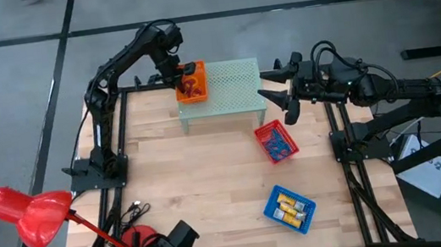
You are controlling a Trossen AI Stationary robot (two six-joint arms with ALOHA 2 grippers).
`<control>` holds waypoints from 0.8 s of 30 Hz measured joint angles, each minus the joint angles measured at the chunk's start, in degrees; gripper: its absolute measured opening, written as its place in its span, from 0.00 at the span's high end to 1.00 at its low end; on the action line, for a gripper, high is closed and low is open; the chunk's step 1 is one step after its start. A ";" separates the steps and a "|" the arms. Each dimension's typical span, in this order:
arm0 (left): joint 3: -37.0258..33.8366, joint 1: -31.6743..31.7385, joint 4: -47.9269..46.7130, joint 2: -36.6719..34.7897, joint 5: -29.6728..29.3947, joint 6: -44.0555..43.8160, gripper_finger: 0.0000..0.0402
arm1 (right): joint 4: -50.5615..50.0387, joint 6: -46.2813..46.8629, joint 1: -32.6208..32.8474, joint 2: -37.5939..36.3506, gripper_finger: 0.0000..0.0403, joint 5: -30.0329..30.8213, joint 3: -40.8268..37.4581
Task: Pick & Place Office Desk Supplies
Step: Put the orange basket with spring rubber bands on the shelf
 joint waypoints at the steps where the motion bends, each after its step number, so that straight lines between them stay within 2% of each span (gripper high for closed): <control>1: 0.00 -0.03 -0.01 0.00 0.07 0.53 0.99 | 0.00 0.00 0.02 0.00 0.43 0.00 0.00; 5: 0.00 -0.09 -0.01 0.00 0.28 0.67 0.96 | 0.01 -0.04 0.00 0.01 0.43 0.00 0.00; 13: 0.00 -0.09 0.00 0.00 3.01 0.46 0.83 | 0.02 0.00 -1.00 0.01 0.43 -0.13 0.00; 24: 0.00 0.00 0.01 -0.33 3.29 -0.48 0.67 | 0.02 -0.04 -0.99 0.02 0.43 -0.22 0.00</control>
